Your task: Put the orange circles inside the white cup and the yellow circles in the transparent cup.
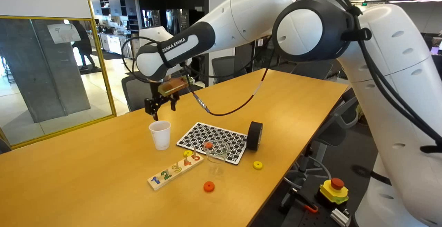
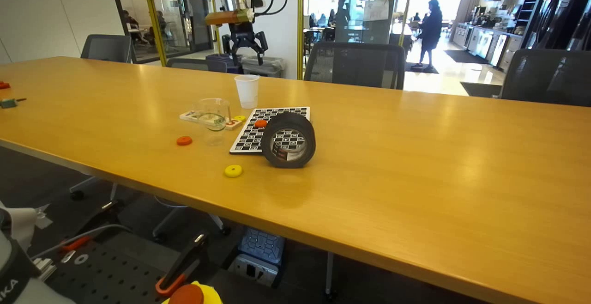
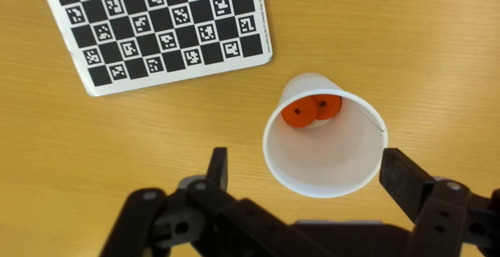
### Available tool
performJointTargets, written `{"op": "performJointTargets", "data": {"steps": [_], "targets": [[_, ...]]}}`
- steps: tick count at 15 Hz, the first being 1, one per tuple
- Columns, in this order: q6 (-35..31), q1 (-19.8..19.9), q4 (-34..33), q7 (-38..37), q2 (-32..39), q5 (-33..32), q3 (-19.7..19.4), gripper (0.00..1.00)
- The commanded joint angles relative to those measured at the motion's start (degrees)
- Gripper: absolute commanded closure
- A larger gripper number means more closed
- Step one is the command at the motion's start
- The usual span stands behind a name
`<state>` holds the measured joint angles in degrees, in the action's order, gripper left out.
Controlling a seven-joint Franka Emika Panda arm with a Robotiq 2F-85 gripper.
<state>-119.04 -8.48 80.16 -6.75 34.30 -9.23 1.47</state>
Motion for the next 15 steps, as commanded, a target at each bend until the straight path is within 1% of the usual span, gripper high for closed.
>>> {"op": "performJointTargets", "data": {"steps": [1,5,7,9,15], "targets": [[0.92,0.39,7.99,-3.47,-7.38,0.24,-1.59,0.00],[-1.10,1.99,17.94,-8.43,-12.58,1.60,-2.73,0.00],[-2.21,2.87,22.01,-10.85,-13.68,2.73,-2.92,0.00],[-3.41,3.52,25.39,-13.37,-13.93,4.33,-3.09,0.00],[-12.34,4.72,33.59,-18.59,-13.05,9.72,-3.66,0.00]]}}
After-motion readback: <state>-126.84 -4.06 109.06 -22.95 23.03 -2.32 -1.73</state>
